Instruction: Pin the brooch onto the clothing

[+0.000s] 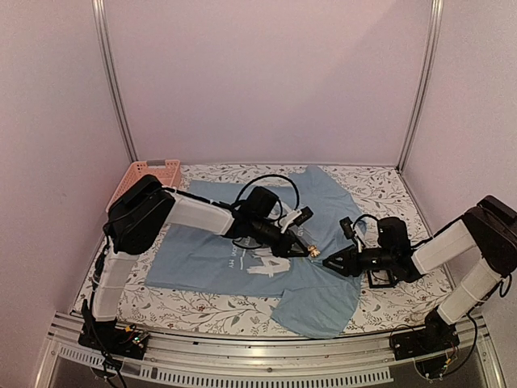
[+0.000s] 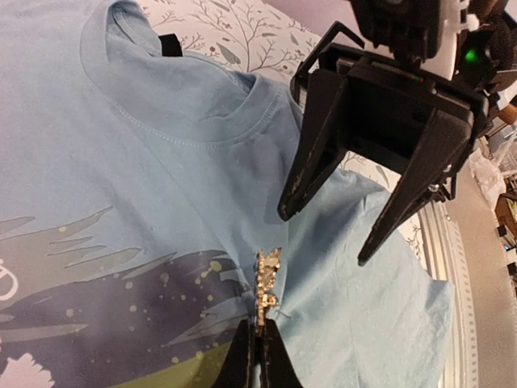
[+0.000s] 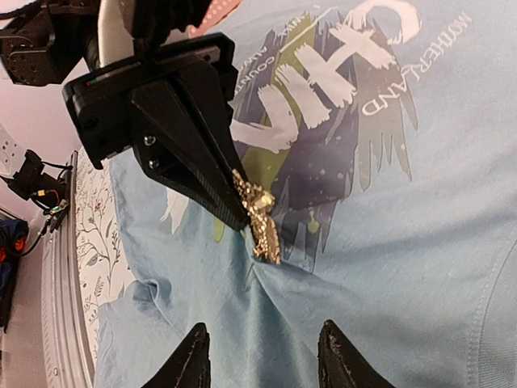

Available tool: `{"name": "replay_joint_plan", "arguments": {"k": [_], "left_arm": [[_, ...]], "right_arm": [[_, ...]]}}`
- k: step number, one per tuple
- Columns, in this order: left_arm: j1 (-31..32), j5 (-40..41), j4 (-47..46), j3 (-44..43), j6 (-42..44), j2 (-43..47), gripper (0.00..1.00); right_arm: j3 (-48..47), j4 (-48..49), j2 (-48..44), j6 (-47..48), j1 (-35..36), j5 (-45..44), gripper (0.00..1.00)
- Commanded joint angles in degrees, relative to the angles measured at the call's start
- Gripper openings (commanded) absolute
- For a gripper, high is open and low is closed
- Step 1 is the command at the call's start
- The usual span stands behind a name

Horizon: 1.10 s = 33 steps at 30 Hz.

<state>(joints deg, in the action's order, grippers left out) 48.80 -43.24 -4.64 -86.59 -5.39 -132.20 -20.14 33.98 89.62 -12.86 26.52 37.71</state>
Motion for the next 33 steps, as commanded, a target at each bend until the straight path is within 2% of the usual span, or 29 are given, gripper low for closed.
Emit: {"name": "replay_joint_plan", "arguments": {"k": [1, 5, 12, 15, 19, 23, 28, 33], "left_arm": [[-0.7, -4.1, 0.6, -1.1, -2.5, 1.7, 0.00], [-0.8, -5.7, -0.1, -1.2, -3.3, 1.4, 0.00], [-1.6, -8.1, -0.2, -1.6, -4.4, 1.5, 0.00], [-1.8, -7.2, -1.3, -1.1, -5.8, 1.7, 0.00], [-1.8, -0.2, -9.0, 3.4, -8.2, 3.3, 0.00], [-1.7, 5.6, -11.4, 4.2, -7.3, 3.3, 0.00], [-1.7, 5.9, -13.8, 5.7, -8.1, 3.2, 0.00], [-1.7, 3.0, -15.3, 6.6, -9.6, 3.8, 0.00]], "right_arm": [[3.1, 20.7, 1.0, 3.4, 0.9, -7.1, 0.45], [4.8, 27.7, 4.9, 6.6, 2.6, -10.4, 0.45], [6.6, 36.2, 10.1, 10.8, 4.8, -9.5, 0.45], [8.2, 40.1, 10.8, 14.1, 6.7, -12.0, 0.45], [7.6, 37.0, 9.5, 13.2, 6.9, -15.8, 0.44], [4.3, 25.1, 7.4, 7.4, 6.9, -16.4, 0.39], [6.0, 24.0, 6.2, 0.4, 7.2, -15.3, 0.23], [6.7, 23.7, 6.9, -1.4, 7.8, -15.8, 0.23]]}}
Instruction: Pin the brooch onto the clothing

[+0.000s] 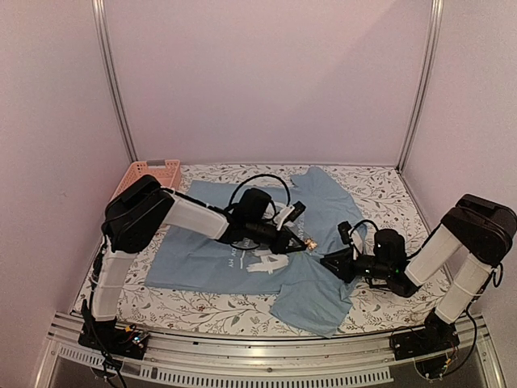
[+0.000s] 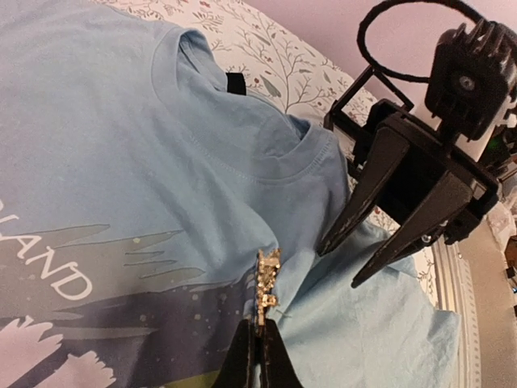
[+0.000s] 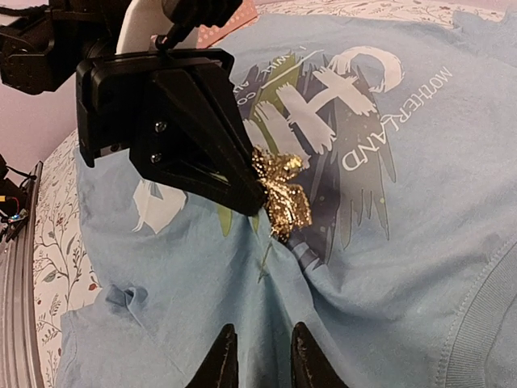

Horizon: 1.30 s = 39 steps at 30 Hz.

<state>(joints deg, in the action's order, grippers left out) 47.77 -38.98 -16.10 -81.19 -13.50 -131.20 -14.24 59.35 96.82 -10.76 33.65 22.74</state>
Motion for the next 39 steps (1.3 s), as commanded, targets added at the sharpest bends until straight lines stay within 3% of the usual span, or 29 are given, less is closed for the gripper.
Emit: {"name": "replay_joint_plan", "arguments": {"k": [1, 8, 18, 31, 39], "left_arm": [[-0.7, -2.2, -4.5, 1.6, -1.9, 3.1, 0.00], [-0.4, -4.0, -2.8, 2.7, -2.1, 5.8, 0.00], [0.5, -5.6, -3.1, 2.5, -2.0, 6.0, 0.00], [0.6, -9.7, -2.0, 2.3, -1.0, 6.2, 0.00], [0.7, -11.0, -2.3, 1.5, -0.9, 5.8, 0.00]], "right_arm": [[0.6, -1.7, -0.4, -3.2, 0.6, -1.0, 0.23], [-2.8, -8.5, -4.3, 4.4, 0.6, -0.7, 0.23], [-4.1, -10.3, -5.1, 9.8, 0.6, 0.0, 0.29], [-6.6, -8.7, -1.9, 17.1, 0.6, -0.1, 0.38], [-6.6, -2.5, 1.8, 18.7, 0.8, 3.8, 0.43]]}}
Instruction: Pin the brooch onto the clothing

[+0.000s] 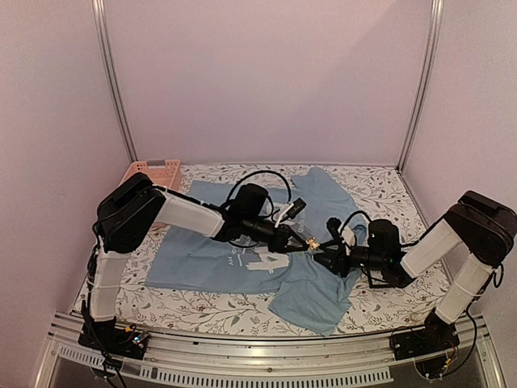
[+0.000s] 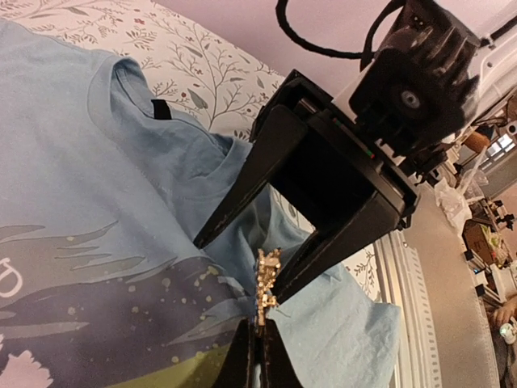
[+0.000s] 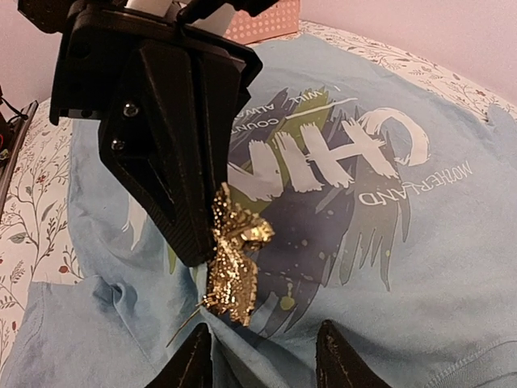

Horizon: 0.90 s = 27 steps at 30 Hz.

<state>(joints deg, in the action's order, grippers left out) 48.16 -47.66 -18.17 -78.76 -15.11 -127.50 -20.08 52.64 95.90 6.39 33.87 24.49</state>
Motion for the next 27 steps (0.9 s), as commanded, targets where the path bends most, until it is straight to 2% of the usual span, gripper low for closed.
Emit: {"name": "replay_joint_plan", "arguments": {"k": [1, 9, 14, 16, 20, 27], "left_arm": [[0.3, -2.3, -0.1, -0.9, 0.7, 2.1, 0.00], [0.5, -2.9, -0.2, -0.6, 0.9, 1.7, 0.00], [0.6, -3.4, 0.6, -0.9, 1.9, 1.4, 0.00], [0.8, -3.0, 2.0, -1.0, 3.1, 1.5, 0.00], [1.5, -0.6, 5.3, -1.5, 6.8, 1.6, 0.00], [1.9, 0.0, 6.1, -1.0, 9.4, 2.0, 0.00]], "right_arm": [[-0.8, 5.1, 3.6, 1.6, 0.6, 2.0, 0.44], [-1.9, 10.2, 6.4, 1.4, 0.6, 4.4, 0.42], [-2.9, 10.3, 7.2, 2.2, 0.6, 6.8, 0.41], [-3.0, 9.8, 7.0, 2.8, 0.5, 9.0, 0.39], [-3.9, 7.8, 6.7, 3.0, -0.3, 13.7, 0.29], [-5.4, 6.2, 6.7, 0.9, -2.3, 18.7, 0.27]]}}
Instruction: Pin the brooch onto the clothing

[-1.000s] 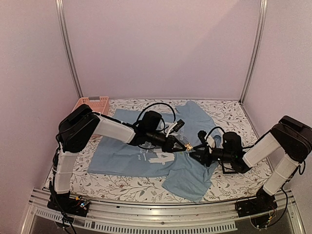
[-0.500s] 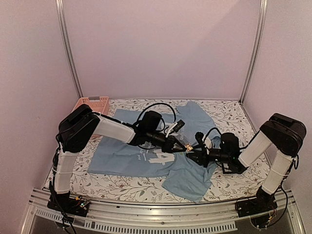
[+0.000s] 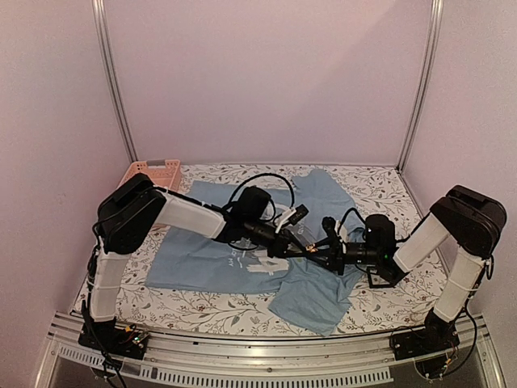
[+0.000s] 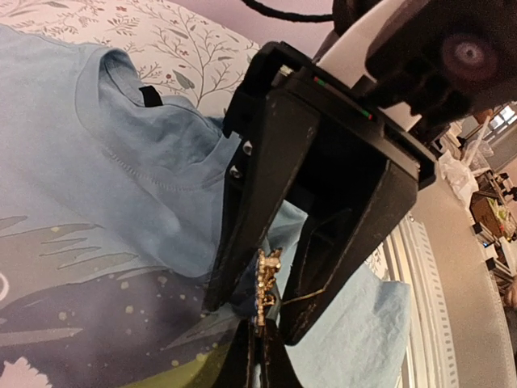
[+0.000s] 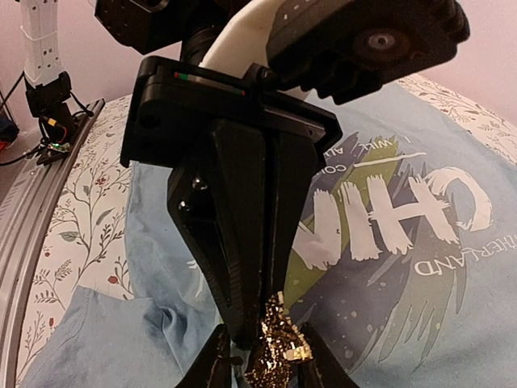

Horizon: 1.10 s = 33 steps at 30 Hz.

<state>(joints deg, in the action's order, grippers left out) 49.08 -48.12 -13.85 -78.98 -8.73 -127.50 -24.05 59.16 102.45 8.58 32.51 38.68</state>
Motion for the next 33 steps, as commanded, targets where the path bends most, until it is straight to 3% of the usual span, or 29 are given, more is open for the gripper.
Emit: {"name": "replay_joint_plan", "arguments": {"k": [1, 19, 33], "left_arm": [[1.0, 0.3, 1.8, -0.7, 3.2, 2.1, 0.00], [2.3, 3.8, -2.3, 2.6, 8.2, 5.0, 0.00], [3.4, 5.0, -1.5, 3.2, 11.0, 5.5, 0.00]], "right_arm": [[-1.6, -0.5, 0.2, -1.4, -1.0, 5.1, 0.25], [-3.0, 0.7, 4.5, -8.0, -3.2, 13.5, 0.14], [-4.4, 1.0, 3.2, -14.0, -5.8, 17.7, 0.12]]}}
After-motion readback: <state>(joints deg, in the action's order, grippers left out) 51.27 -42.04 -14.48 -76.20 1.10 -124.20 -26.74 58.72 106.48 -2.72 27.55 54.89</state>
